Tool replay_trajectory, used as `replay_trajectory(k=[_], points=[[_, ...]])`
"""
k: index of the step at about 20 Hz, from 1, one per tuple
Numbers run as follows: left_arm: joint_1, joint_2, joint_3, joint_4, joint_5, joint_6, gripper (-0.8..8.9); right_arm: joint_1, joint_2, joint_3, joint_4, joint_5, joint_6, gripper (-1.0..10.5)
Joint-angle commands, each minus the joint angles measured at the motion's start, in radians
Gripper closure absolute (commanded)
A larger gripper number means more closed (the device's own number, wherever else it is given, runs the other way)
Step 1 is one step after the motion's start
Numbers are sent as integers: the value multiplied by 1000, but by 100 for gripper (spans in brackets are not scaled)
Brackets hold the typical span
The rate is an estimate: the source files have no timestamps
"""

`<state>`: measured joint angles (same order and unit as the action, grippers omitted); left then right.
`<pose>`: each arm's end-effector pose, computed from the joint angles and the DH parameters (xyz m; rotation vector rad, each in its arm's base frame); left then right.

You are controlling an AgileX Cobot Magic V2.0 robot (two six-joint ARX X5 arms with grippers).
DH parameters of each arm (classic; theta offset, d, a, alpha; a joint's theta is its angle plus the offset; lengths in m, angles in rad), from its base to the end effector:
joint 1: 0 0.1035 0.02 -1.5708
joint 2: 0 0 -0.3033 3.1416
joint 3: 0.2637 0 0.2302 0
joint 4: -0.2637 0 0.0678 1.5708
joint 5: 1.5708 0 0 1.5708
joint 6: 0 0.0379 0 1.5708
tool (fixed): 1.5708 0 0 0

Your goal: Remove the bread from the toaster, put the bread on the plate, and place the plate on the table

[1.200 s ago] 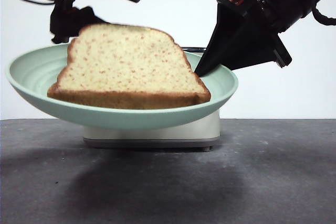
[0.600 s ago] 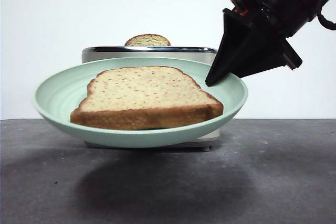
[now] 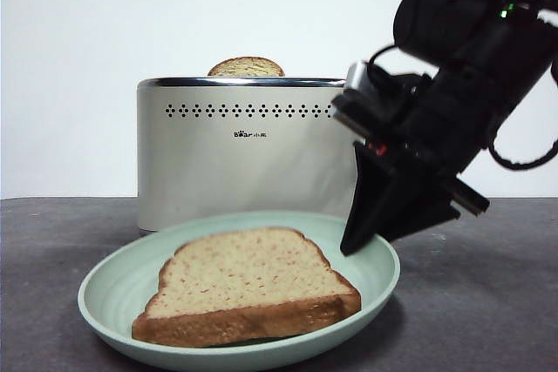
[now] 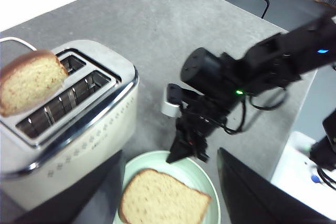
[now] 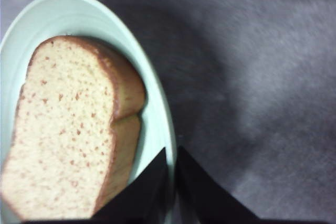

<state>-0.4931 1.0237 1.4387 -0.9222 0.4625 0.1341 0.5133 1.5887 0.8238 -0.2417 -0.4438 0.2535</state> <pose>0.1068 -0.0766 0.4576 0.1290 0.4632 -0.9683 0.2376 0.1526 0.2099 0.1769 1.1462 0.7348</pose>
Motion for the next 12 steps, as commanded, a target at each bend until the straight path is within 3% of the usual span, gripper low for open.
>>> replay_trajectory(k=[1, 4, 8, 12], points=[[-6, -7, 22, -11, -3, 11, 529, -7, 46, 8, 14, 6, 4, 943], [-6, -11, 22, -31, -3, 11, 529, -13, 53, 8, 9, 6, -3, 930], [-6, -10, 22, -35, -3, 11, 529, -13, 49, 9, 10, 6, -1, 690], [-6, -10, 22, -35, -3, 11, 529, -13, -22, 10, -27, 32, 0, 682]])
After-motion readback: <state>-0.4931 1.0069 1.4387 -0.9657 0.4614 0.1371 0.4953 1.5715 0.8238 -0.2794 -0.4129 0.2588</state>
